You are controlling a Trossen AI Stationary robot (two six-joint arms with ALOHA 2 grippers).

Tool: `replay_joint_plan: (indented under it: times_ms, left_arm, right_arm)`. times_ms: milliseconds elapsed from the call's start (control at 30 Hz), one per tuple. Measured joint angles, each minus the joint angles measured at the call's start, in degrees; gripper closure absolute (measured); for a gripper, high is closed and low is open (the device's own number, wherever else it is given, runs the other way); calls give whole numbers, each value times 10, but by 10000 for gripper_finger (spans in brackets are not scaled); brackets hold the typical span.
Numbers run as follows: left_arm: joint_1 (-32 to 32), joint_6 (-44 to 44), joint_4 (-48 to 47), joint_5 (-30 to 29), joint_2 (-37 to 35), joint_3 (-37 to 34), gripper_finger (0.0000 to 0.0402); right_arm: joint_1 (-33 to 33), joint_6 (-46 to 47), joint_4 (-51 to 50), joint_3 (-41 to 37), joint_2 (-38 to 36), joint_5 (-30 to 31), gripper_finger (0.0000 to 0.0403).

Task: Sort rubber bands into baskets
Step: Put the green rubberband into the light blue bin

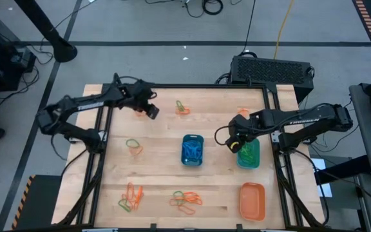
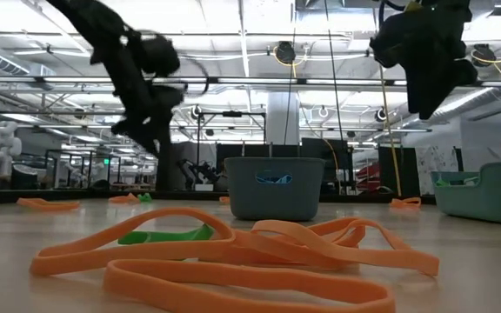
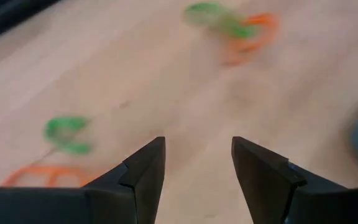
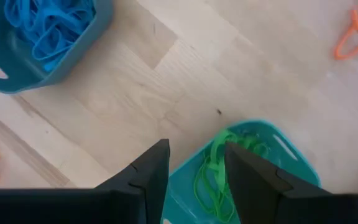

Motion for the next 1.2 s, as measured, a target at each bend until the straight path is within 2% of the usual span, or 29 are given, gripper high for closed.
replay_joint_plan:
  times_ms: [233,367,633,1067,1200]
  left_arm:
    - [91,-2,-10,-64,66,0,210]
    - [120,11,-8,-70,99,0,210]
    - [135,24,32,-62,157,0,210]
    - [136,29,69,-58,199,1,211]
    - [136,38,75,-58,197,0,234]
  right_arm:
    - [0,-14,10,0,0,0,257]
    - [0,-26,11,0,0,0,257]
    - [0,-47,12,0,0,13,257]
    - [-20,-88,24,0,0,15,257]
    - [-22,-100,32,0,0,13,257]
